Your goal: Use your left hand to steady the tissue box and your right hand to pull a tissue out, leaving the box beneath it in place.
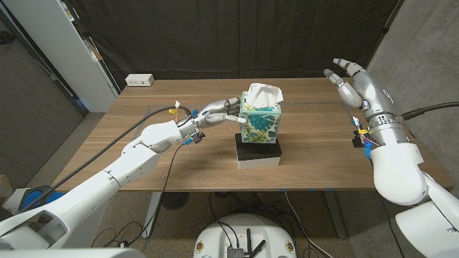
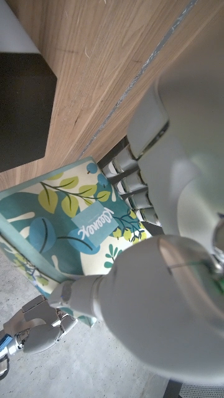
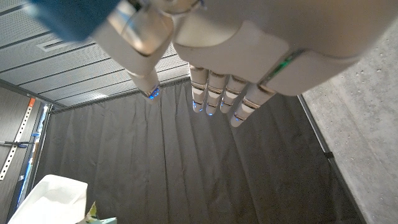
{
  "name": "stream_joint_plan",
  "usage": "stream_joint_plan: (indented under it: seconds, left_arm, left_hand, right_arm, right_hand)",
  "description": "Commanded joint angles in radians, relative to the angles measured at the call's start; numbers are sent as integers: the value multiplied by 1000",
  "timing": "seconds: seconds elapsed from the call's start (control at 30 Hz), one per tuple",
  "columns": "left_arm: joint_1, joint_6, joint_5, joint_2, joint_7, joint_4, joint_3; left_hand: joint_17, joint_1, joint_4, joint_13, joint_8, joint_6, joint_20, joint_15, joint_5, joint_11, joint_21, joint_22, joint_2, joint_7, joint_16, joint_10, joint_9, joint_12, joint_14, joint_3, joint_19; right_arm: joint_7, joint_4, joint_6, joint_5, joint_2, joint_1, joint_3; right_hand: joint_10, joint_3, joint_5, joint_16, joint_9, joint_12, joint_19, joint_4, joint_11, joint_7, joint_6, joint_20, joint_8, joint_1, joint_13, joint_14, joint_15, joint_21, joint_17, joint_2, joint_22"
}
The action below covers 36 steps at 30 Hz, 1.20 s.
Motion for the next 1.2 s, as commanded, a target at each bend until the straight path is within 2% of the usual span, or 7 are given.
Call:
stream_joint_plan:
  seconds: [0.03, 0.2, 0.57, 0.8, 0.93, 1.13, 1.2]
  left_arm:
    - [-13, -2, 1, -11, -5, 21, 3]
    - [-23, -4, 2, -16, -17, 32, 9]
    - [-29, -17, 20, -21, -14, 35, 13]
    - [-19, -18, 19, -20, -1, 31, 10]
    - [-14, -19, 26, -15, 11, 21, 6]
    - [-17, -14, 29, -16, 11, 21, 9]
    - [-19, -8, 32, -14, 14, 15, 9]
  left_hand:
    - [-1, 14, 75, 5, 4, 4, -8, -35, 6, 5, 5, 3, 60, -3, -6, 0, 49, -2, -3, 83, -1]
    - [-1, 13, 75, 6, 5, 4, -8, -34, 6, 3, 5, 3, 59, -3, -6, 1, 49, -2, -3, 85, -1]
    - [-1, 9, 76, 8, 5, 2, 0, -31, 5, 2, 4, 3, 57, -4, -8, -2, 50, -4, -8, 87, -4]
    - [-1, 9, 75, 9, 6, 2, 1, -31, 5, 4, 4, 3, 57, -3, -8, -3, 50, -5, -9, 90, -5]
    - [-1, 8, 75, 10, 5, 1, 0, -31, 5, 4, 4, 3, 56, -3, -8, -3, 50, -6, -10, 91, -5]
    - [-1, 5, 76, 11, 5, 0, -1, -31, 5, 5, 4, 3, 55, -4, -8, -3, 50, -6, -12, 92, -5]
    - [-1, 5, 76, 11, 6, 0, -1, -31, 5, 5, 4, 3, 56, -4, -8, -4, 50, -6, -12, 93, -5]
  right_arm:
    - [23, -7, -17, -68, -11, 30, -52]
    - [37, -13, -26, -105, -28, 39, -81]
    - [30, -13, -45, -190, -49, 77, -167]
    - [137, -50, -151, -255, -69, 135, -239]
    - [106, -37, -140, -279, -69, 147, -260]
    - [168, -53, -200, -336, -83, 193, -327]
    - [234, -78, -243, -319, -73, 216, -345]
  right_hand:
    - [3, 5, 5, 6, 2, 0, 17, -6, 2, 2, 6, -17, 4, 18, 4, 12, -66, 12, 0, 22, 2]
    - [0, 6, 5, 4, 2, -1, 17, -5, 3, 2, 2, -9, 2, 18, 4, 9, -58, 12, 1, 22, 2]
    - [-22, 7, 4, 6, 3, -9, 0, 7, -1, -13, -15, 43, -4, 11, 4, 1, -40, 6, 7, 25, 3]
    - [-30, 3, 2, 5, 3, -11, 4, 10, 0, -12, -21, 57, -5, 6, 4, -4, -36, 8, 9, 18, 4]
    - [-45, -2, 1, 4, 3, -13, 9, 13, -5, -15, -33, 92, -8, -1, 5, -10, -33, 10, 12, 13, 4]
    - [-52, -3, 1, 4, 3, -14, 10, 13, -9, -19, -33, 95, -6, -3, 4, -12, -29, 11, 13, 11, 4]
    - [-62, -5, 1, 6, 3, -15, 15, 14, -1, -19, -33, 104, -5, -6, 4, -8, -4, 13, 13, 10, 4]
